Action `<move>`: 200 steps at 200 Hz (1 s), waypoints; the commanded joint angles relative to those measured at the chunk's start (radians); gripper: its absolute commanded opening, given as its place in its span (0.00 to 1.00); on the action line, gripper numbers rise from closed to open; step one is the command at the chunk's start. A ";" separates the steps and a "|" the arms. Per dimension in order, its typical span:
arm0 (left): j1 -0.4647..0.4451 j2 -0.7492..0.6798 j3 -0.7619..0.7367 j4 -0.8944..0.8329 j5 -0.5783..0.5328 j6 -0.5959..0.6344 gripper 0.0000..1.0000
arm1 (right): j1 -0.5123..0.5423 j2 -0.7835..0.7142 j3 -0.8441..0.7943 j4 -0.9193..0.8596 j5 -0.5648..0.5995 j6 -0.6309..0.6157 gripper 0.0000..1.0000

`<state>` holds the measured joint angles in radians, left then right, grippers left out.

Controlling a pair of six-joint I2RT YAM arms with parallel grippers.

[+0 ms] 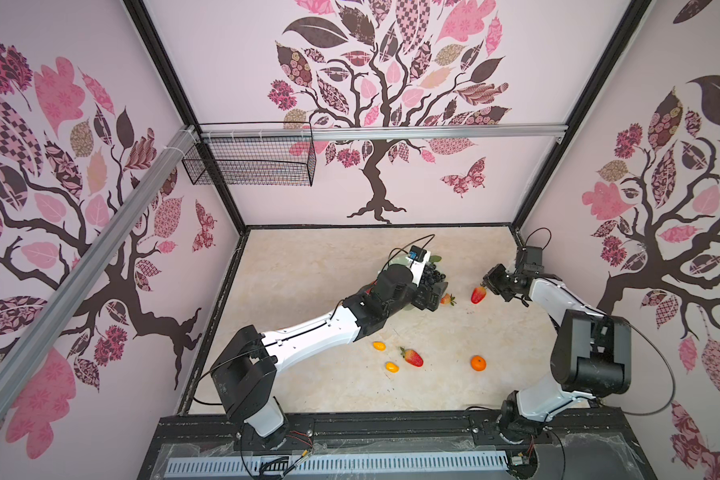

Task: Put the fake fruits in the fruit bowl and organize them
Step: 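Lift the red strawberry with the right gripper and carry it over the bowl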

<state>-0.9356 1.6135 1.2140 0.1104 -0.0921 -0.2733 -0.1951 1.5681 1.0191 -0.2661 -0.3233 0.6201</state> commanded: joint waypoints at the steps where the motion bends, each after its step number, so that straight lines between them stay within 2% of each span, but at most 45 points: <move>1: 0.019 -0.013 0.002 -0.012 0.042 -0.057 0.98 | 0.000 -0.080 -0.009 -0.032 0.024 -0.061 0.00; 39: 0.047 -0.003 0.010 -0.026 0.066 -0.094 0.98 | 0.025 -0.161 0.000 -0.040 0.002 -0.100 0.00; 83: 0.100 0.011 0.016 -0.038 0.111 -0.174 0.98 | 0.156 -0.200 0.037 -0.051 0.074 -0.179 0.00; 113: 0.171 0.025 0.013 -0.019 0.188 -0.270 0.98 | 0.206 -0.191 0.053 -0.037 0.052 -0.224 0.00; 165: 0.320 0.090 0.020 0.043 0.375 -0.462 0.98 | 0.343 -0.144 0.111 -0.057 0.081 -0.343 0.00; 200: 0.369 0.102 0.010 0.044 0.400 -0.513 0.98 | 0.438 -0.073 0.184 -0.110 0.105 -0.413 0.00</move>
<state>-0.5846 1.7084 1.2152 0.1188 0.2485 -0.7139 0.1921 1.4334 1.1393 -0.3172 -0.2516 0.2863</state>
